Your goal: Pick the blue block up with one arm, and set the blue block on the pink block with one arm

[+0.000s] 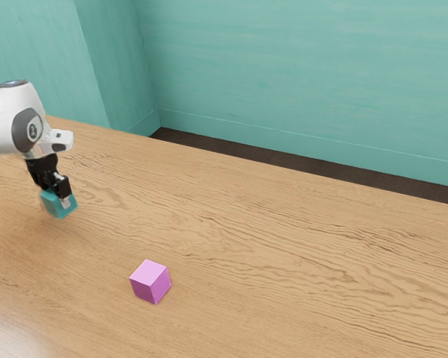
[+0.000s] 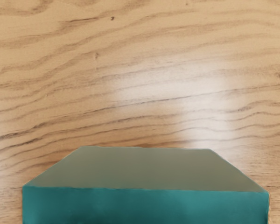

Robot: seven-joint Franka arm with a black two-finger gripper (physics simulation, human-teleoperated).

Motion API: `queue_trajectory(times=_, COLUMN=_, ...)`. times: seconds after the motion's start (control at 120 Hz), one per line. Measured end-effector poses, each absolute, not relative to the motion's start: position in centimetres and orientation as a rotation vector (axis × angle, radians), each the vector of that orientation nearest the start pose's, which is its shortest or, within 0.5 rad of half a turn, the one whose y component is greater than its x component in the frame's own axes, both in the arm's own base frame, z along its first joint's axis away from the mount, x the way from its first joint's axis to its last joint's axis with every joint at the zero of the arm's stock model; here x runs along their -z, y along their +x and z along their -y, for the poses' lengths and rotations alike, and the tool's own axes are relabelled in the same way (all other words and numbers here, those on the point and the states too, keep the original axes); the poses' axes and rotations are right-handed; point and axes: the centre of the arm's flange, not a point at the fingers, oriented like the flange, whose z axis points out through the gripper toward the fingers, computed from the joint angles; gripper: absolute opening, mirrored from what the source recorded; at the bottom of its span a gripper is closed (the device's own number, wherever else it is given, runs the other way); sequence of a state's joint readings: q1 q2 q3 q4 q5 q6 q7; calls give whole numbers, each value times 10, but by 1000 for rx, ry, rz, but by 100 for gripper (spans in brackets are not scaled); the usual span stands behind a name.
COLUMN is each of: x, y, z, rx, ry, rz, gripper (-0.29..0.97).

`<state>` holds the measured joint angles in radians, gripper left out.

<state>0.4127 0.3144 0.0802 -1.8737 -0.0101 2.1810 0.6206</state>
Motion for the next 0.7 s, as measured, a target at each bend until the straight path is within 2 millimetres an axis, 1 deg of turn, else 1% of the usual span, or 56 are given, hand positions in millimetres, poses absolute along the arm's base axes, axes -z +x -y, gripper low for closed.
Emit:
queue_trajectory(times=0.058, x=-366, y=546, z=-240, rx=-18, ry=-3125, rz=-274, gripper=38)
queue_trajectory(times=0.125, x=-377, y=540, z=-189, rx=-21, ry=-3125, rz=-349, gripper=38)
queue_trajectory(times=0.192, x=-385, y=536, z=-139, rx=-23, ry=-3122, rz=-424, gripper=38)
queue_trajectory(times=0.242, x=-388, y=537, z=-107, rx=-29, ry=-3120, rz=-470, gripper=38)
queue_trajectory(times=0.283, x=-391, y=533, z=-81, rx=-35, ry=-3118, rz=-508, gripper=38)
queue_trajectory(times=0.408, x=-384, y=526, z=-8, rx=-81, ry=-3102, rz=-625, gripper=38)
queue_trajectory(times=0.55, x=-370, y=511, z=72, rx=-130, ry=-3072, rz=-767, gripper=38)
queue_trajectory(times=0.7, x=-360, y=494, z=152, rx=-161, ry=-3026, rz=-887, gripper=38)
